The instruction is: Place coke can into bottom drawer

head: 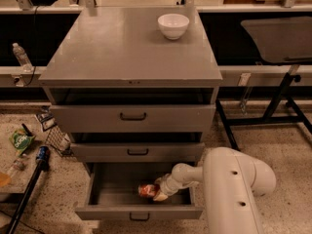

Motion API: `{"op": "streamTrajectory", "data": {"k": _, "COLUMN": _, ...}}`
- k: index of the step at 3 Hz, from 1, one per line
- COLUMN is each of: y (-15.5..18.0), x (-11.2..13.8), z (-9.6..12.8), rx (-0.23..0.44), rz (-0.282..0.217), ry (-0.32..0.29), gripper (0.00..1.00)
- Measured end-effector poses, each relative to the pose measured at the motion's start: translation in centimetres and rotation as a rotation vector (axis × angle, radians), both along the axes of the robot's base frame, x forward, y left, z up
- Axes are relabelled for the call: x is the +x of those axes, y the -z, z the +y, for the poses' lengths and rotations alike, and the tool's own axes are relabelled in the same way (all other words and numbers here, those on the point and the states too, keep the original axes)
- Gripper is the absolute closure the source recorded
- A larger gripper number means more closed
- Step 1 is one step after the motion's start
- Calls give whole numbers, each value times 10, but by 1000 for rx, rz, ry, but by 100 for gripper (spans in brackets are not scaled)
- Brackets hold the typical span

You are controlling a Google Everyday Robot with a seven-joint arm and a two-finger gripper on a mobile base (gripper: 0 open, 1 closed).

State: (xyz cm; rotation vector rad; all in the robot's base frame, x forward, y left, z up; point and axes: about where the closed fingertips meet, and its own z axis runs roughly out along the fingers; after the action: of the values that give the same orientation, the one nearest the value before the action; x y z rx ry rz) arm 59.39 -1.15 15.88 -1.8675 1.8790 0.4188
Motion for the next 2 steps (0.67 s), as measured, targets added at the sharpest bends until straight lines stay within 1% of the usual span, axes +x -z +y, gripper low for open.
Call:
{"op": "streamTrajectory", "data": {"k": 1, "y": -6, "x": 0, "z": -4, "rx": 0, "rz": 1, "ry": 25, "gripper": 0}}
{"op": "streamTrajectory", "data": {"k": 2, "y": -25, "x": 0, "z": -12, "rx": 36, "rz": 13, "ry": 76, "gripper": 16}}
